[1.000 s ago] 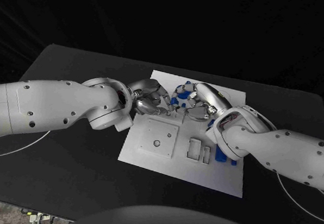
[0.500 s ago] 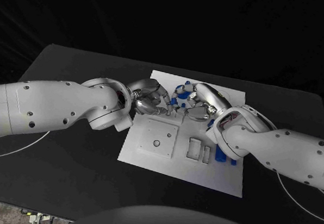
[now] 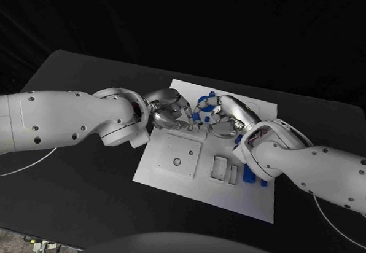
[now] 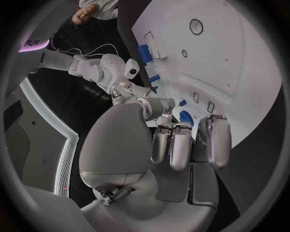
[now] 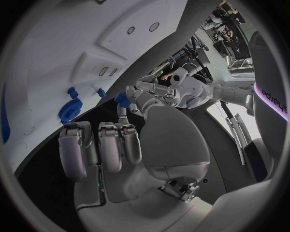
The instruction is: Assemble the parts on the task board
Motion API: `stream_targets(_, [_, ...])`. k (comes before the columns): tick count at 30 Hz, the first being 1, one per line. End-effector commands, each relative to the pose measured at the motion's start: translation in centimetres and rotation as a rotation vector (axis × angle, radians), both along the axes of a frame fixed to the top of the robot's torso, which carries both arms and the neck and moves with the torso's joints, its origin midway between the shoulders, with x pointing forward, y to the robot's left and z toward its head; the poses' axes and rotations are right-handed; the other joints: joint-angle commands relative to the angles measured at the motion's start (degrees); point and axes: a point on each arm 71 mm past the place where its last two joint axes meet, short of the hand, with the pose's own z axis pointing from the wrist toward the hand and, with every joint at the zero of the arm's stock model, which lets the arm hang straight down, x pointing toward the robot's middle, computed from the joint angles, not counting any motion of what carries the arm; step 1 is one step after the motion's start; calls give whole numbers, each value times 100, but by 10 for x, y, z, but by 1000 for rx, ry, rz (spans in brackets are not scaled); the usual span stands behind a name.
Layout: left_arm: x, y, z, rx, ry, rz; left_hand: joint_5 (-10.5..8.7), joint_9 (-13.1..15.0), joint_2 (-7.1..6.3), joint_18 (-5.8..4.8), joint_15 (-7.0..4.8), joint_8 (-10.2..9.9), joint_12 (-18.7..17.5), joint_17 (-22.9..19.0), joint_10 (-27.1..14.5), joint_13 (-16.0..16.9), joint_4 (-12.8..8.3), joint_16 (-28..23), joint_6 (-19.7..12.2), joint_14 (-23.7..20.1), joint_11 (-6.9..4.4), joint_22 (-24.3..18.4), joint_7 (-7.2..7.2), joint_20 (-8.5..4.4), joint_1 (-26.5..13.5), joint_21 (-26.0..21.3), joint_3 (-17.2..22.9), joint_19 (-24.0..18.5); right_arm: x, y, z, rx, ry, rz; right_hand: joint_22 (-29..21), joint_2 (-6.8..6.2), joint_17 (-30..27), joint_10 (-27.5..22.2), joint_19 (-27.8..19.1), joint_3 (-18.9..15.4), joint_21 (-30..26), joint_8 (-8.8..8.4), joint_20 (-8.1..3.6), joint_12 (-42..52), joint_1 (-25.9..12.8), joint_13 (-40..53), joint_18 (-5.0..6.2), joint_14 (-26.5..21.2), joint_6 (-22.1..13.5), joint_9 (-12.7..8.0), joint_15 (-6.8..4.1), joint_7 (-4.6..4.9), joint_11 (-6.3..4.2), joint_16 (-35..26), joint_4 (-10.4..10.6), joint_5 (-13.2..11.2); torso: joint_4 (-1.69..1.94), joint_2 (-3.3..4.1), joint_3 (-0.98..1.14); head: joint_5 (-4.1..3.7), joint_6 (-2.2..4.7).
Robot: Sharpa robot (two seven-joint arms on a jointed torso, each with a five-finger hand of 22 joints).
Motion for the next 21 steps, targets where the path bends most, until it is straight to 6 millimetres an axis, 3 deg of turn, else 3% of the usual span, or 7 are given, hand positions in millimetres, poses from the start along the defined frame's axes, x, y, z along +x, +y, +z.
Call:
stream_targets(1, [-2,-7,4,-8,-25,-44,31,6,10,40,-39,36,17,1508,605,1506,12,14,-57,594,-36,1225,-5,-36,51,-28,-20,-4,-4,6,-4,-20,40,53,1385,50,1509,596,351,46,-24,8,24,22,1,1507,13,617,27,711,42,3,46,20,2,-10,1,-2,0,-6,0])
stream_targets(21, [-3,-10,3,2,-47,-70,50,98,-33,38,-83,275,17,1508,605,1506,21,14,-37,594,-81,1228,-51,-80,32,-21,13,-1,-7,7,-8,-39,84,90,1375,65,1509,596,331,79,-48,-11,28,22,37,1507,21,617,30,729,46,9,50,20,-24,3,4,-1,1,-18,0])
